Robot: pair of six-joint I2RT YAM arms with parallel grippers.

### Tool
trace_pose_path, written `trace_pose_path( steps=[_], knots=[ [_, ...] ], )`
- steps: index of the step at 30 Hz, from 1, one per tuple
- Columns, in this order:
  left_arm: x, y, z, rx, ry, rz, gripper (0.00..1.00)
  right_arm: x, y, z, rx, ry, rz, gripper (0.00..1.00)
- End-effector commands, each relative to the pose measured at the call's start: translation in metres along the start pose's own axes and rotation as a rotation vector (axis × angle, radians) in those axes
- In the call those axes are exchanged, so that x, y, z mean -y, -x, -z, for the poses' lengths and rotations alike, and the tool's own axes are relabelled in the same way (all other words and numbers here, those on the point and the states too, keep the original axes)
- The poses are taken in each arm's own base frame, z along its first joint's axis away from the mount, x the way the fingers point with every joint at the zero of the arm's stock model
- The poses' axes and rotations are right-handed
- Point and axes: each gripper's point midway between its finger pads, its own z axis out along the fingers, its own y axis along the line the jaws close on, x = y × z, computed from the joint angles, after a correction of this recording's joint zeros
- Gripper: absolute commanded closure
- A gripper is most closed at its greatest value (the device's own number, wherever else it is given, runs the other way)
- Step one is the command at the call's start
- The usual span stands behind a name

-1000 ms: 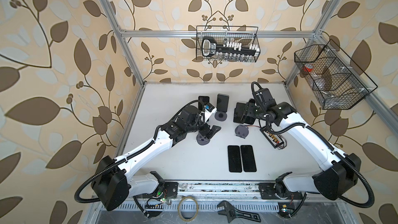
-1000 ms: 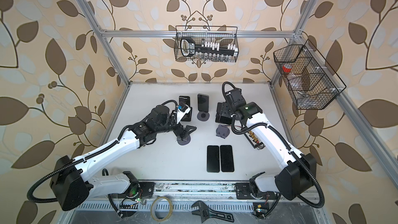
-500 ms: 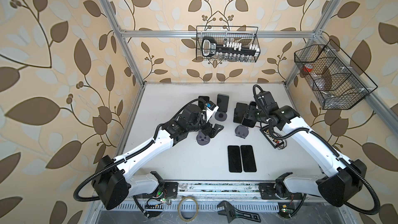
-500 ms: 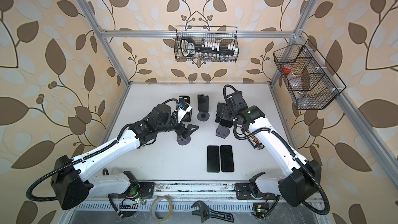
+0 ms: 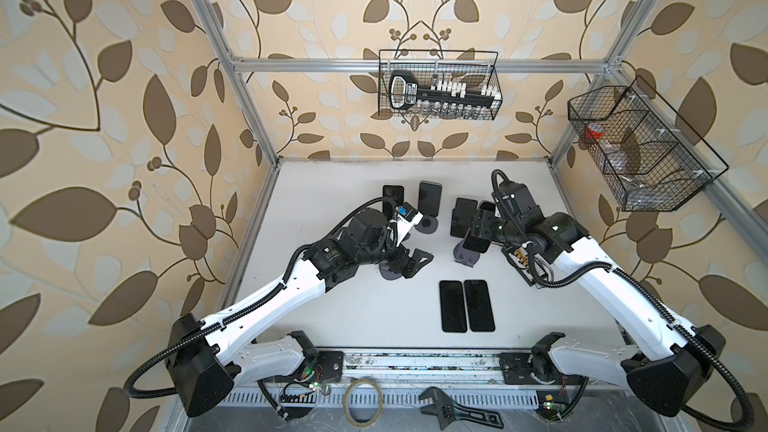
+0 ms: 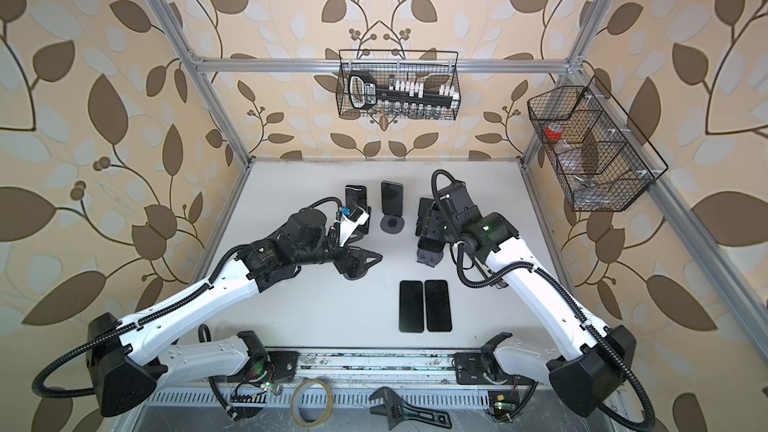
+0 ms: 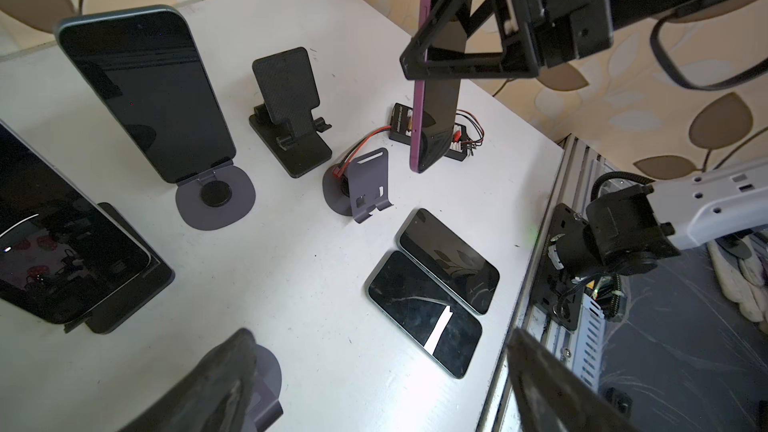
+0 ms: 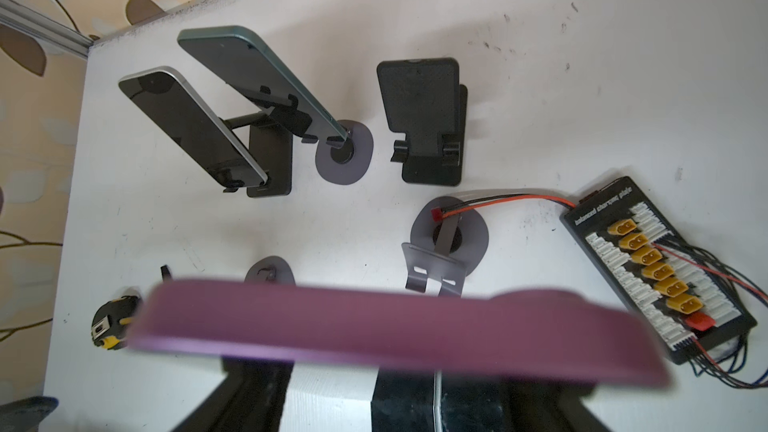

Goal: Remove the phone from the phone stand
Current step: 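Carry the purple-edged phone toward the robot, near the flat phones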

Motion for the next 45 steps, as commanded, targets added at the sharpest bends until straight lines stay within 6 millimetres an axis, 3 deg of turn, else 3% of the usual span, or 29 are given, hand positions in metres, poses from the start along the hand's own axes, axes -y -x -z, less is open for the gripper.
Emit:
trace_pose_path(
  steps=[1, 18, 33, 45],
  knots=[
    [0.017, 0.004, 0.015, 0.022, -0.062, 0.013, 0.06, -0.010, -0.007, 0.009, -0.010, 0.060, -0.018, 0.32],
    [0.023, -0.031, 0.046, -0.017, -0.061, 0.131, 0.08, -0.030, -0.045, 0.015, -0.107, 0.111, 0.027, 0.33],
    [0.018, -0.057, 0.041, -0.100, -0.040, 0.255, 0.08, -0.065, -0.082, 0.007, -0.164, 0.147, 0.078, 0.33],
    [0.017, -0.069, 0.046, -0.124, -0.023, 0.317, 0.08, -0.069, -0.101, 0.002, -0.198, 0.143, 0.093, 0.33]
  ],
)
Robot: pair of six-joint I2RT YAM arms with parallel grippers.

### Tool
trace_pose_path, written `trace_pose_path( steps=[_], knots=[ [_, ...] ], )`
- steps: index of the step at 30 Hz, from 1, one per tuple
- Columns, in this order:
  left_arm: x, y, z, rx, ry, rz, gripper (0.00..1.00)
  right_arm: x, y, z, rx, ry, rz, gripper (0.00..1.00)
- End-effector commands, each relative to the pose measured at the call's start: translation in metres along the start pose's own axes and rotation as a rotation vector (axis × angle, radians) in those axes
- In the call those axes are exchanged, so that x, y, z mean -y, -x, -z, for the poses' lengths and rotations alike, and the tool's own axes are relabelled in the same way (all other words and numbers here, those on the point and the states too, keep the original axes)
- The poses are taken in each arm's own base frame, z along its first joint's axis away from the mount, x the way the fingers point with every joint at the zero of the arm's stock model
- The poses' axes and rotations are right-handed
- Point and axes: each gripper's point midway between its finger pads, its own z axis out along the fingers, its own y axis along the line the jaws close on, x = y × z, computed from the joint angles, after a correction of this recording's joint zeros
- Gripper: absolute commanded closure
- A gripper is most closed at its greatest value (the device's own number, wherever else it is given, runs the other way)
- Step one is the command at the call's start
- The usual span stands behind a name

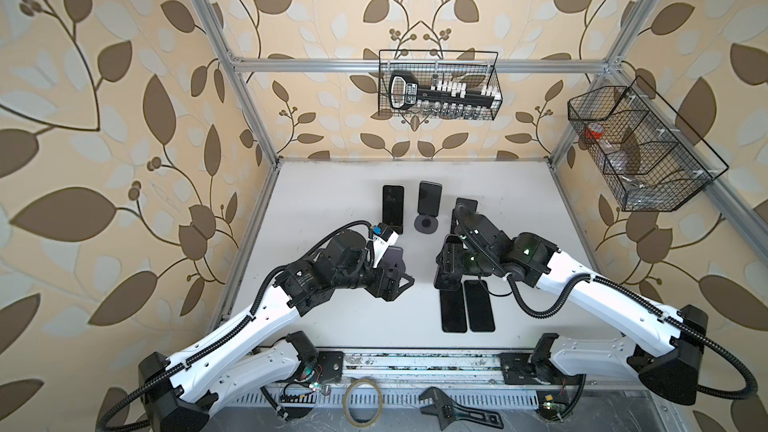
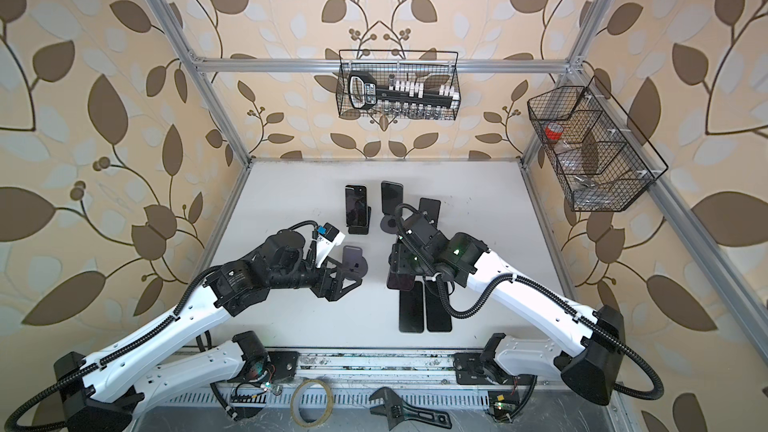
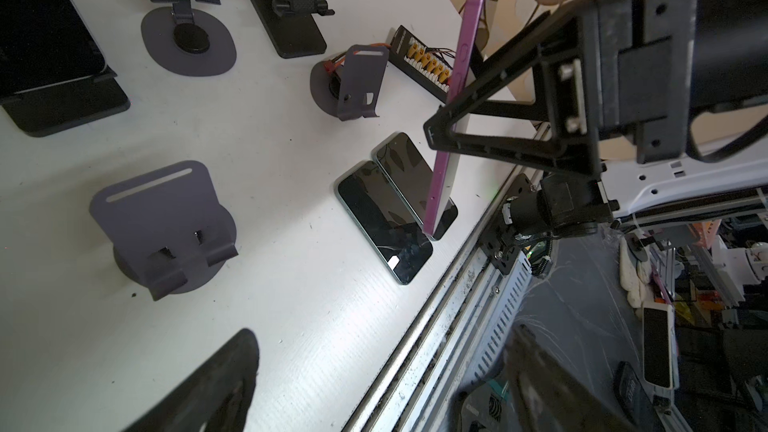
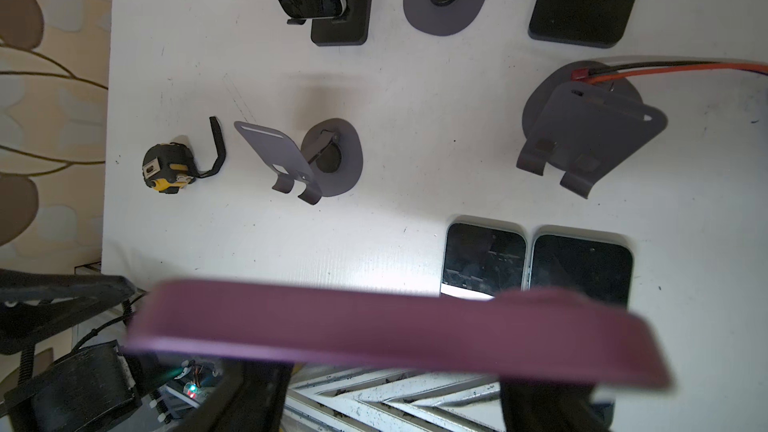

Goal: Remove the phone from the phone stand
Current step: 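Carry the purple-edged phone toward the robot, near the flat phones, then lower the purple-edged phone beside the two flat phones with the right gripper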

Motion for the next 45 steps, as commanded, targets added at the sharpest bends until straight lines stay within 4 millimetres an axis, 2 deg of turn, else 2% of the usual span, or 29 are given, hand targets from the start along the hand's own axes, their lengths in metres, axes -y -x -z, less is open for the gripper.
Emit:
trace_pose_path(
  steps=[1, 17, 28, 35, 45],
  knots=[
    [0.003, -0.005, 0.003, -0.005, -0.009, 0.031, 0.08, -0.003, 0.002, -0.002, 0.022, 0.004, -0.012, 0.33],
    [-0.003, -0.020, 0.013, -0.036, 0.028, 0.101, 0.08, -0.005, -0.010, -0.006, -0.007, 0.003, -0.003, 0.33],
    [-0.015, -0.033, 0.011, -0.065, 0.071, 0.153, 0.08, -0.008, -0.021, -0.014, -0.040, -0.001, 0.011, 0.33],
    [-0.015, -0.038, 0.007, -0.085, 0.065, 0.187, 0.08, -0.014, -0.025, -0.017, -0.058, 0.005, 0.026, 0.33],
    [-0.025, -0.052, 0.006, -0.138, 0.112, 0.222, 0.07, -0.013, -0.049, -0.033, -0.120, -0.014, 0.011, 0.33]
  ],
)
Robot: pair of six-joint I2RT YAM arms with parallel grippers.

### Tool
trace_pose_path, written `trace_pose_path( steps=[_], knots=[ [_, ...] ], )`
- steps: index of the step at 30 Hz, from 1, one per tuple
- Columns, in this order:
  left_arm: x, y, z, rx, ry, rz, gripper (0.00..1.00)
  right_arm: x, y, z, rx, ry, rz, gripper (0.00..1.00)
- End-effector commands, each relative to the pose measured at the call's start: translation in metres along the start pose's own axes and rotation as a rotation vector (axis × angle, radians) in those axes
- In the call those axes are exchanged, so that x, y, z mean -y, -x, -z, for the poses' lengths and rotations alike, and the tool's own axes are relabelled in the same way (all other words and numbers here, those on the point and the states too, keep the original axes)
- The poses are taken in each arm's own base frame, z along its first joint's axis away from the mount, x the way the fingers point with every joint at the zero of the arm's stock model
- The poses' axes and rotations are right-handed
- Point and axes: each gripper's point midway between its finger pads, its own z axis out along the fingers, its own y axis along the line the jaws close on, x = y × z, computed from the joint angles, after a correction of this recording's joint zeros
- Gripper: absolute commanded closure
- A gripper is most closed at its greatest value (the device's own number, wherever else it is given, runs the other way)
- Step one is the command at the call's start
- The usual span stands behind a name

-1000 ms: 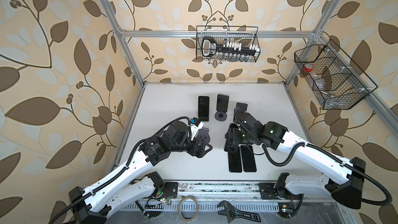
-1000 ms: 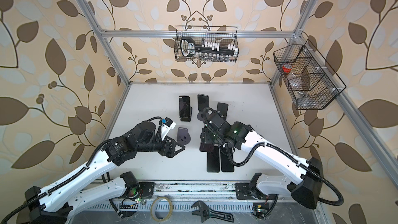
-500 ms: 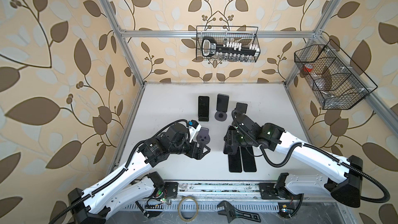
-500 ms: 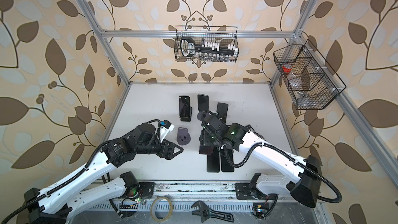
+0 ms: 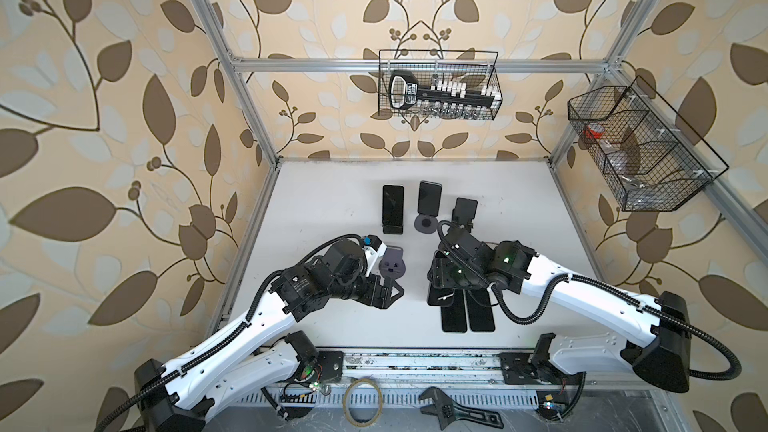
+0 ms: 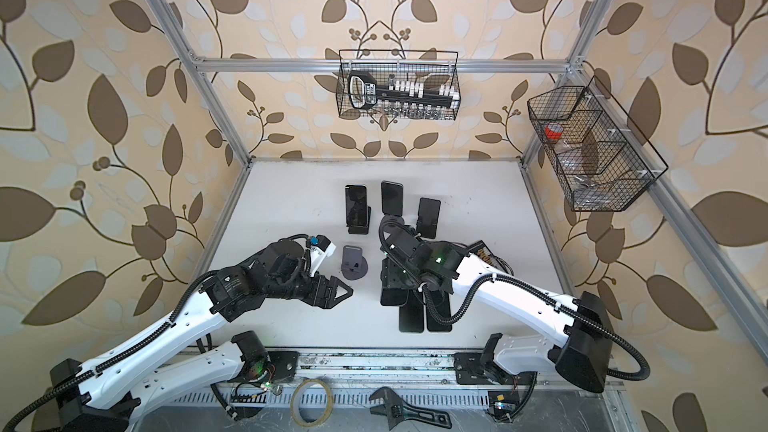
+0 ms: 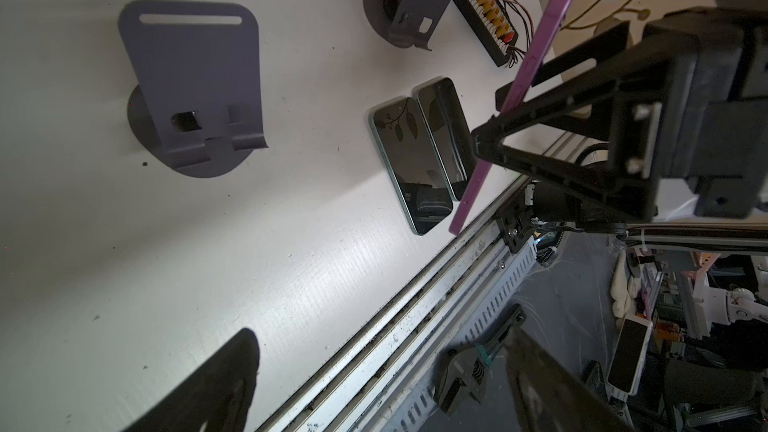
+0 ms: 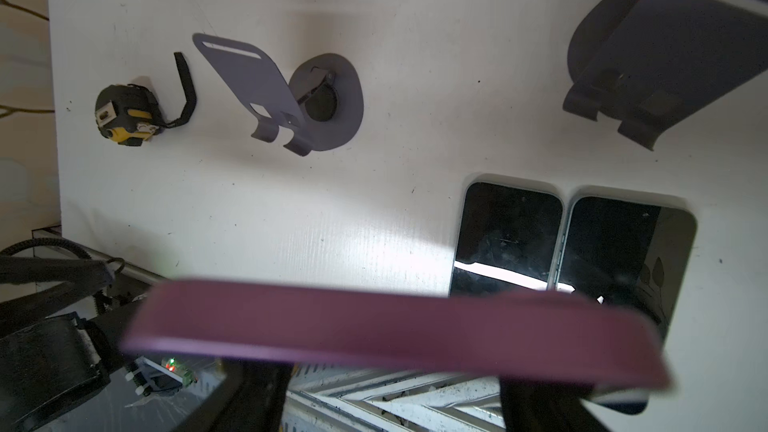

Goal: Remove the phone from the phone stand
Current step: 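Lower the purple-edged phone beside the two flat phones with the right gripper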

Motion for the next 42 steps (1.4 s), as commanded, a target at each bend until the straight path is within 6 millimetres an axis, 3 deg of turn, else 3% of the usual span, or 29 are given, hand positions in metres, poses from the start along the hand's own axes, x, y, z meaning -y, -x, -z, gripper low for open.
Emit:
trace_pose_path(
  steps=[1, 17, 26, 42],
  knots=[
    [-0.006, -0.008, -0.002, -0.019, 0.023, 0.013, 0.07, -0.003, -0.007, -0.008, -0.018, 0.009, -0.022, 0.33],
    [-0.013, -0.012, -0.012, -0.016, 0.027, 0.004, 0.06, -0.010, -0.022, -0.023, -0.070, 0.009, -0.028, 0.33],
    [-0.015, -0.016, -0.008, -0.023, 0.035, -0.014, 0.06, -0.011, -0.028, -0.030, -0.097, -0.004, -0.015, 0.33],
    [-0.016, -0.019, -0.004, -0.020, 0.036, -0.023, 0.06, -0.017, -0.037, -0.026, -0.103, -0.004, -0.006, 0.33]
  ],
)
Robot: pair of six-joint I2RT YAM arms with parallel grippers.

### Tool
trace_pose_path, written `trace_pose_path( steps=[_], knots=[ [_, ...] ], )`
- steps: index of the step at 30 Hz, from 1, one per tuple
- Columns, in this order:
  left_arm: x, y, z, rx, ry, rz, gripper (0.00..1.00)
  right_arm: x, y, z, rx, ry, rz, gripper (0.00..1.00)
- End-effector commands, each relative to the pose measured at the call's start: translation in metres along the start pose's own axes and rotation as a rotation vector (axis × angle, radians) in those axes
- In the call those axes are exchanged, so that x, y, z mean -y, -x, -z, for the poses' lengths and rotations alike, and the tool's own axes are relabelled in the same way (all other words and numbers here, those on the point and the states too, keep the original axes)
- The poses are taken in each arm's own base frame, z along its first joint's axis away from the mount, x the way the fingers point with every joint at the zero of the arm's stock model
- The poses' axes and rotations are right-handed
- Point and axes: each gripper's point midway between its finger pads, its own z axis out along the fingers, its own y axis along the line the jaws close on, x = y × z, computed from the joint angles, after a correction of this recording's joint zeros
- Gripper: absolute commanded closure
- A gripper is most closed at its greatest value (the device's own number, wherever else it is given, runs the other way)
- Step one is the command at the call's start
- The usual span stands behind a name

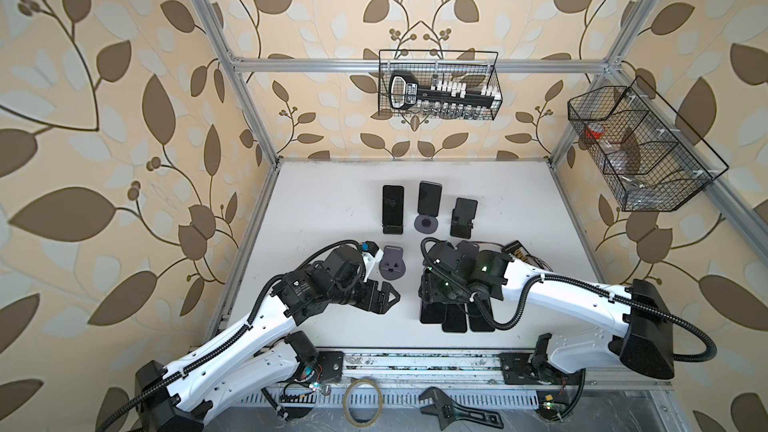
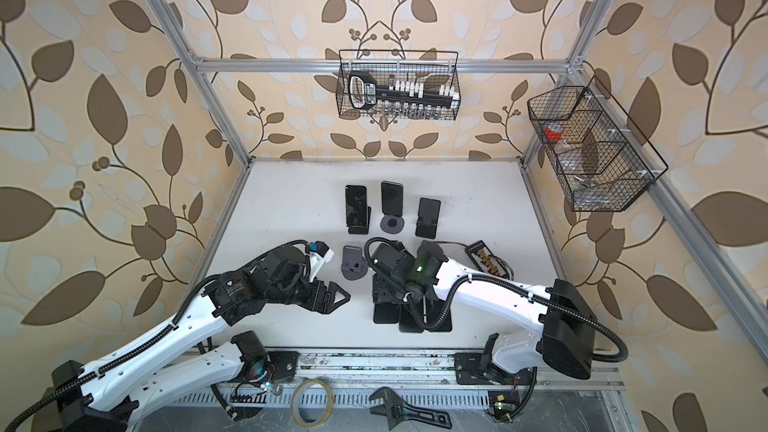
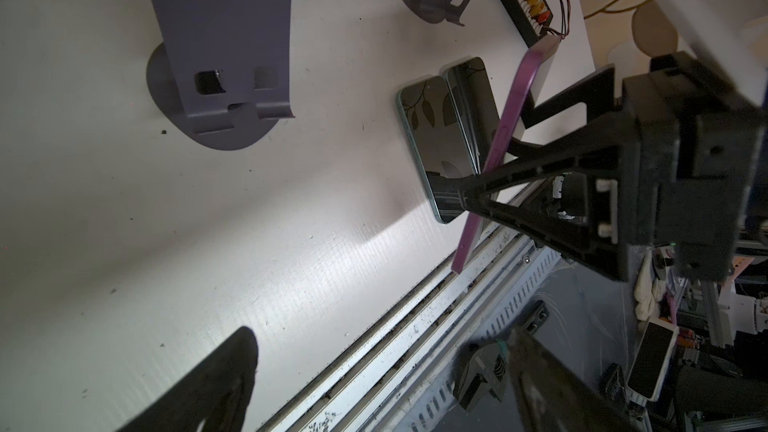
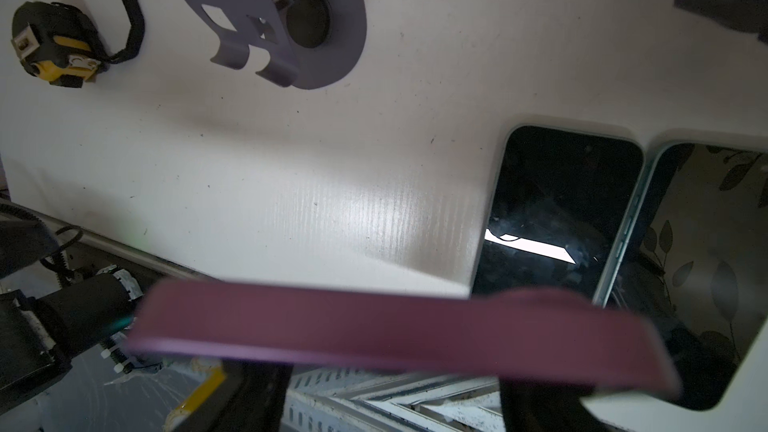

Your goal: Remove the phone from the phone stand

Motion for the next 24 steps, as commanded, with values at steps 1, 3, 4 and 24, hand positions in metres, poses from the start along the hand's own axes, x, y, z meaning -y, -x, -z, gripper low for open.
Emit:
trace_pose_path(
  steps=[1, 3, 4, 24],
  knots=[
    [0.001, -0.003, 0.003, 0.004, -0.005, -0.035, 0.06, -0.003, -0.002, 0.003, 0.007, 0.006, -0.017, 0.33],
    [0.003, -0.003, 0.004, 0.007, -0.015, -0.038, 0.06, -0.003, -0.002, 0.004, 0.009, 0.007, -0.017, 0.33],
    [0.004, -0.004, 0.004, 0.006, -0.023, -0.041, 0.06, -0.004, -0.002, 0.004, 0.011, 0.009, -0.018, 0.33],
    [0.011, -0.006, 0.007, 0.027, -0.078, -0.066, 0.06, -0.004, -0.009, 0.004, 0.009, 0.003, -0.022, 0.33]
  ],
)
